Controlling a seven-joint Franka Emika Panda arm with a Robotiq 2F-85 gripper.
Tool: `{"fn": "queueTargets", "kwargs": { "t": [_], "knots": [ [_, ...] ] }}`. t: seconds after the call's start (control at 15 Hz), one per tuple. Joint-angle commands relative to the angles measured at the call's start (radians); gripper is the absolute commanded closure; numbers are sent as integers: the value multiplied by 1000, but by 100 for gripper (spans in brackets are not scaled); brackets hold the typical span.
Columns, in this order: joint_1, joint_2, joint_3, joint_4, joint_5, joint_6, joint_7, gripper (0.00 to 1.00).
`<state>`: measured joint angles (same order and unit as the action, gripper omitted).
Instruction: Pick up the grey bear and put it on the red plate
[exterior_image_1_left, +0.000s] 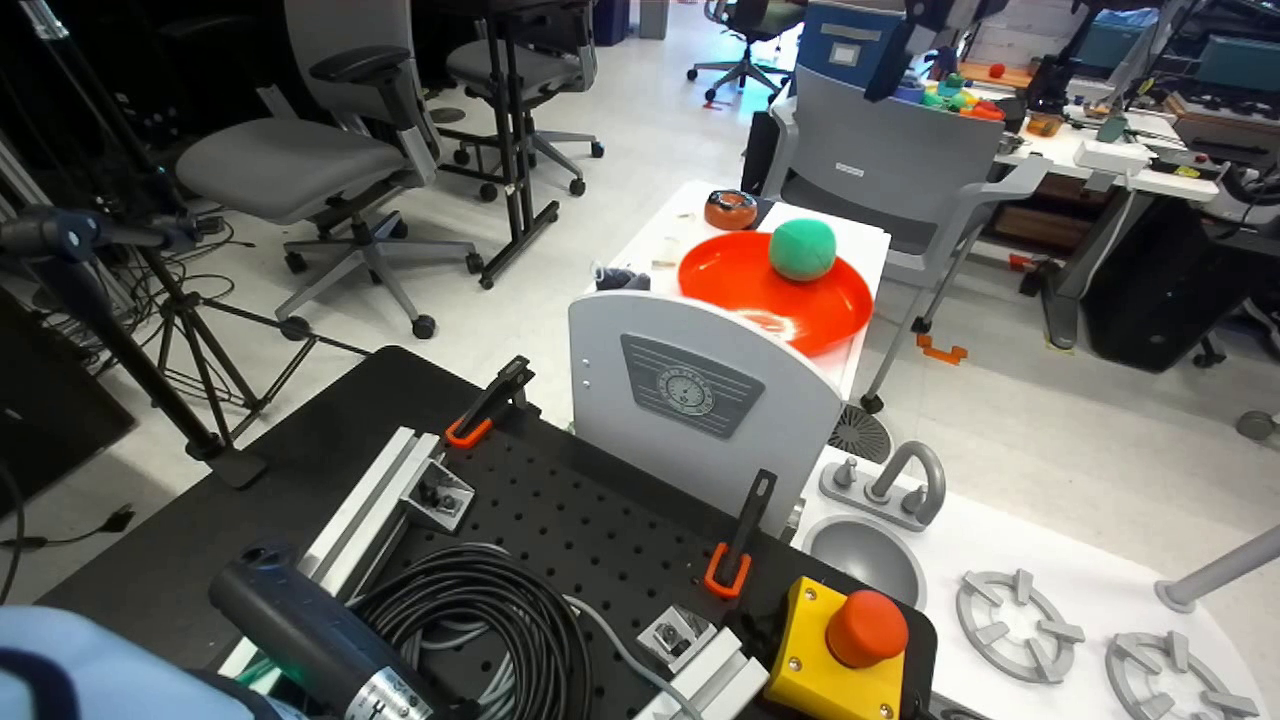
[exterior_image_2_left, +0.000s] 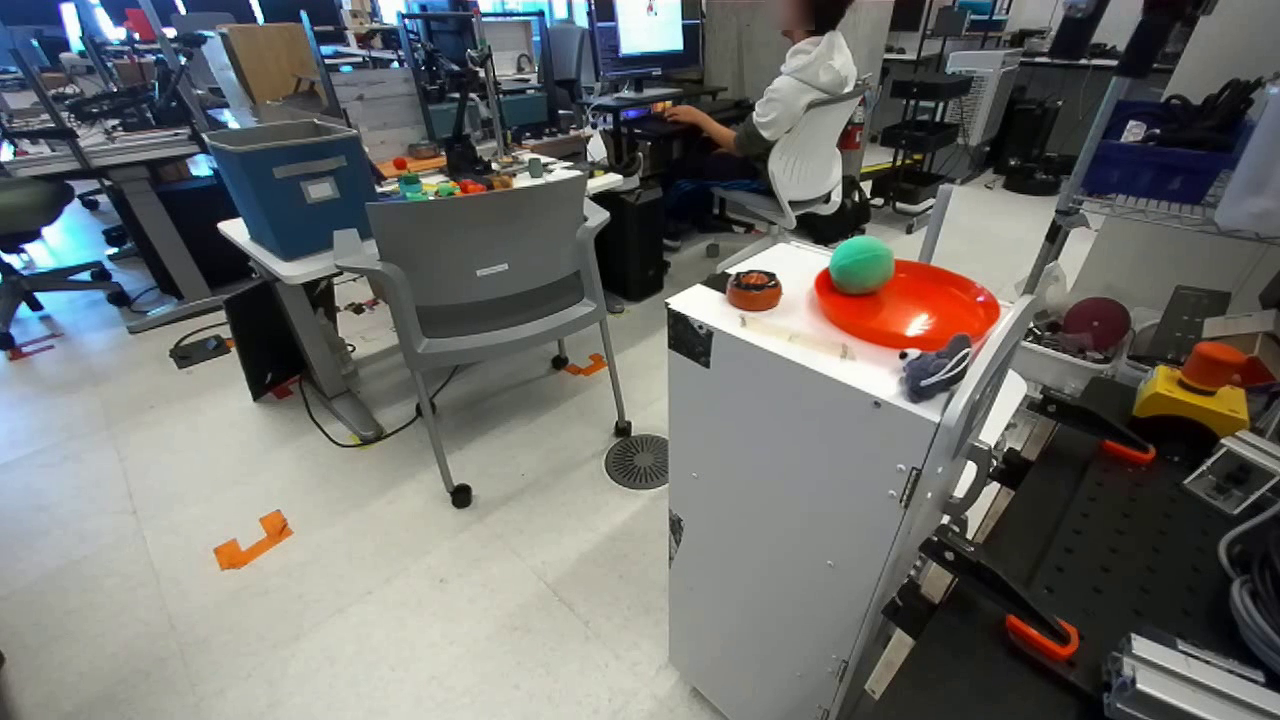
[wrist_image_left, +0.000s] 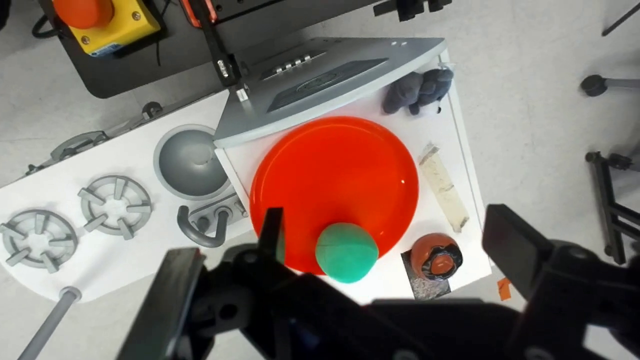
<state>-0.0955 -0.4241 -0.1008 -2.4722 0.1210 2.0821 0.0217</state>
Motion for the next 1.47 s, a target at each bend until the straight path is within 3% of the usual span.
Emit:
{"fn": "queueTargets", "kwargs": {
  "t": [0.0, 0.27, 0.4, 0.73, 1.0, 1.27, 1.4],
  "knots": [
    [14, 104, -27, 122, 82, -119, -1, 0],
    [8, 139, -16, 168, 104, -264, -3, 0],
    [1, 139, 3, 170, 48, -296, 20, 0],
    [-8, 127, 43, 154, -101, -284, 119, 0],
    [-23, 122, 75, 135, -237, -245, 278, 0],
    [-22, 128, 87, 135, -308, -258, 380, 0],
    [-24, 129, 91, 126, -317, -208, 449, 0]
  ]
}}
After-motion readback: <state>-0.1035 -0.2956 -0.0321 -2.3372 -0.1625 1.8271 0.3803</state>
